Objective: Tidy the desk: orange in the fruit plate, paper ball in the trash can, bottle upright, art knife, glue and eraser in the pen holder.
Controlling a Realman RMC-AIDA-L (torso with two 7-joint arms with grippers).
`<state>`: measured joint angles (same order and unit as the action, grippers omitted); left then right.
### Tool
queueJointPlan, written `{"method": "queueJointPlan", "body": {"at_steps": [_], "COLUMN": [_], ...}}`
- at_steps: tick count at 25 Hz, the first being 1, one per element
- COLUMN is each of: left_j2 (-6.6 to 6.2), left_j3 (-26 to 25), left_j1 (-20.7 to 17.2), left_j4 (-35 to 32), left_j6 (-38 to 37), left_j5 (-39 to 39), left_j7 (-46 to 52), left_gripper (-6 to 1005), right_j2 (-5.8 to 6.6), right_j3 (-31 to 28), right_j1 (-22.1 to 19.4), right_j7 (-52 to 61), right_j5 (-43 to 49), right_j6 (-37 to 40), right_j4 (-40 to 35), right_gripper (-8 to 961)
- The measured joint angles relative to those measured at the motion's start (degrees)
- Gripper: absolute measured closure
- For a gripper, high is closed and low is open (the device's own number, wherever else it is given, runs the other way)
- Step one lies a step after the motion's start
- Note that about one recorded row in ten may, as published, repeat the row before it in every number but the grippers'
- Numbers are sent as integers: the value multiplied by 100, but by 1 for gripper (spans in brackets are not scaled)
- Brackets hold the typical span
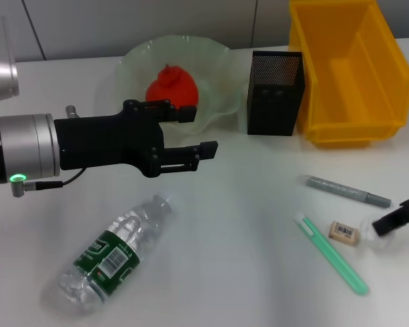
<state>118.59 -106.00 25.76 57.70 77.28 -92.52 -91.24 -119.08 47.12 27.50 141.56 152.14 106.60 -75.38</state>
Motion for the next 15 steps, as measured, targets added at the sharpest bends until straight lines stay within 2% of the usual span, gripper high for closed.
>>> {"method": "queueJointPlan", "body": {"at_steps": [4, 7, 8, 10, 13, 15], "left_j2": [-2, -2, -2, -2, -2, -2], "left_j3": [0, 0, 0, 0, 0, 0], "left_j1": [1, 24, 39, 52, 54, 47], "left_j4": [-14, -17, -20, -25, -29, -29], "left_j6": [-7, -10, -11, -11, -11, -11], "left_j5": [15, 16, 16, 16, 22, 32], "left_j7": [17, 24, 25, 26, 33, 34], "left_gripper": [280, 281, 281, 281, 280, 280], "right_j2": [1, 50, 111, 145, 302, 332], "right_j3": [-43, -201, -378, -453, -743, -793], "right_j1": [-88, -57, 29, 76, 305, 348], "right_j7": [39, 65, 70, 72, 71, 62], "right_j5": [-143, -168, -169, -170, -171, -167], "right_j6": [129, 149, 143, 127, -5, -62], "right_j4": [-472, -800, -920, -964, -1009, -1001], "right_gripper": [678, 679, 679, 680, 682, 683]}}
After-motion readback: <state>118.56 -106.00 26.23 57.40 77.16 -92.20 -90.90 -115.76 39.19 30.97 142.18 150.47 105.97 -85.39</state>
